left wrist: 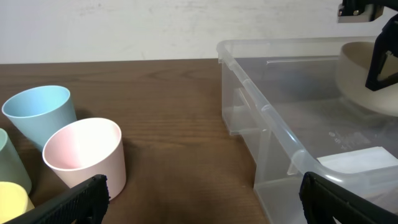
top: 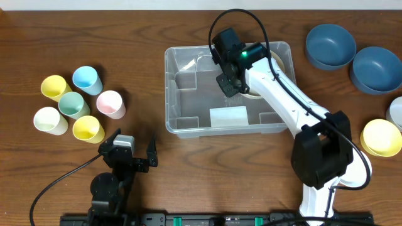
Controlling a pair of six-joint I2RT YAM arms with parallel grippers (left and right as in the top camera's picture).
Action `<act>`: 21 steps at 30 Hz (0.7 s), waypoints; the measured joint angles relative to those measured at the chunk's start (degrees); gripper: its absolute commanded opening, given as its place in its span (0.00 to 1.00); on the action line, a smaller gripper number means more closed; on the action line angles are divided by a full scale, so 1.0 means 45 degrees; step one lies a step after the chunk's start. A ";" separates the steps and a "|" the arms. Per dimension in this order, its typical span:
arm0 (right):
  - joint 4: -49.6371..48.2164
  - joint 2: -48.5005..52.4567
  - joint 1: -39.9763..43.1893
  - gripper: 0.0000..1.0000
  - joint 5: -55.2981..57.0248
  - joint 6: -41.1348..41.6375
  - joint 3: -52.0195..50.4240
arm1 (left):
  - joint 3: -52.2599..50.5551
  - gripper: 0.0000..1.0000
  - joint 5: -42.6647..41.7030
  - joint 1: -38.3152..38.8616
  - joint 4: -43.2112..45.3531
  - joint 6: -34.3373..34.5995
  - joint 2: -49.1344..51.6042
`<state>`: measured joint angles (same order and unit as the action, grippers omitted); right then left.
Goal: Pack container
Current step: 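Lift the cream bowl with the right gripper over the clear bin, then lower the cream bowl into the bin's right side with right gripper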
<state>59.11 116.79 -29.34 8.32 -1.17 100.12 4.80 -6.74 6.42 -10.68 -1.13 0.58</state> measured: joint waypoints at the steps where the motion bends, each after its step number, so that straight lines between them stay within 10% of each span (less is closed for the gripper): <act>1: -0.0015 0.0015 0.0000 0.02 0.0073 -0.0024 0.0000 | 0.0000 0.98 0.0005 0.0000 0.0000 0.0000 0.0000; 21: -0.0233 0.0044 0.0000 0.02 0.0437 -0.0359 0.0000 | 0.0000 0.98 0.0000 0.0000 0.0000 0.0000 0.0000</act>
<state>58.06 116.99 -29.34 10.28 -2.79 100.12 4.80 -6.74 6.42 -10.68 -1.13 0.58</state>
